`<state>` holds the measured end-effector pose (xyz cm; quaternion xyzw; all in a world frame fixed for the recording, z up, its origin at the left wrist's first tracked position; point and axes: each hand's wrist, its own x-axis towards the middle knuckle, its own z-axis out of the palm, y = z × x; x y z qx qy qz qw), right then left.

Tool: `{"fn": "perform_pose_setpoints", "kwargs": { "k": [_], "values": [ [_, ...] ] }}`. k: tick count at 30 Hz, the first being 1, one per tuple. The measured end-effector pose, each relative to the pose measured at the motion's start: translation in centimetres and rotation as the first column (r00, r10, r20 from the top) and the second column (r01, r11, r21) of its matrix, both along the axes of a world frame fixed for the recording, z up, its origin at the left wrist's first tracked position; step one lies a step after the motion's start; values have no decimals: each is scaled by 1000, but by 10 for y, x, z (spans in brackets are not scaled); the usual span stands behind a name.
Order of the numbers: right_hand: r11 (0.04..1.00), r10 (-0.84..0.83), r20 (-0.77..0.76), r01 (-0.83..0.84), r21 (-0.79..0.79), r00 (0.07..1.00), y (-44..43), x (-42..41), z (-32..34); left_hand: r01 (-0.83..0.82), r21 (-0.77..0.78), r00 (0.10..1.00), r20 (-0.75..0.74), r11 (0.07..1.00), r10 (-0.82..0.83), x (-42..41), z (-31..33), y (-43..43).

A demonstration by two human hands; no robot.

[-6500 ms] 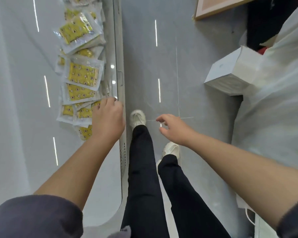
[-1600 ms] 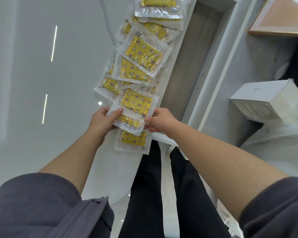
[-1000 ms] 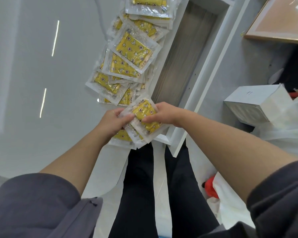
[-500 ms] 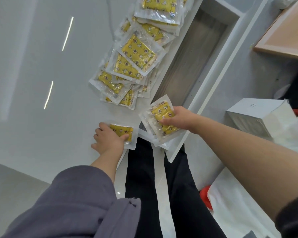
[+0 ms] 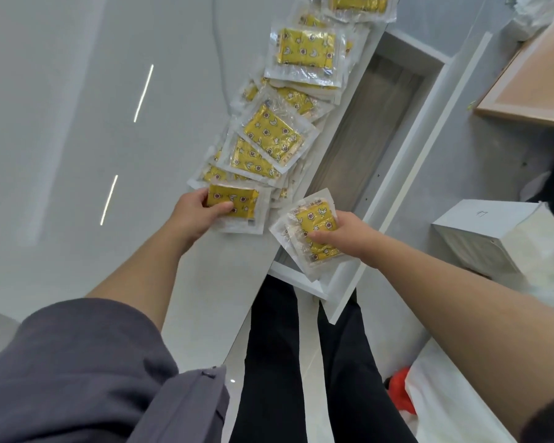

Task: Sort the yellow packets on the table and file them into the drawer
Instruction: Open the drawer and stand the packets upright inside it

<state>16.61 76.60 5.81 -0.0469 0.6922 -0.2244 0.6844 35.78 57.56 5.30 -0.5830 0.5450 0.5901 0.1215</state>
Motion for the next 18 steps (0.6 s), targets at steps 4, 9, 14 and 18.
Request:
{"fn": "perform_pose_setpoints", "kwargs": {
  "k": [4,9,14,18],
  "values": [
    [995,-99,18,99,-18,995,-5,1,1,15,58,992,-124,998,-8,-29,14,-32],
    [985,-170,-38,170,-3,985,-7,-3,7,101,-144,992,-56,984,-110,-79,19,-45],
    [971,-238,-75,238,-2,968,-11,-17,5,278,-284,957,164,918,-239,-115,1,-56],
    [965,-260,-80,261,11,962,-12,-23,-5,335,-303,933,235,892,-271,-128,-7,-58]
  ]
}}
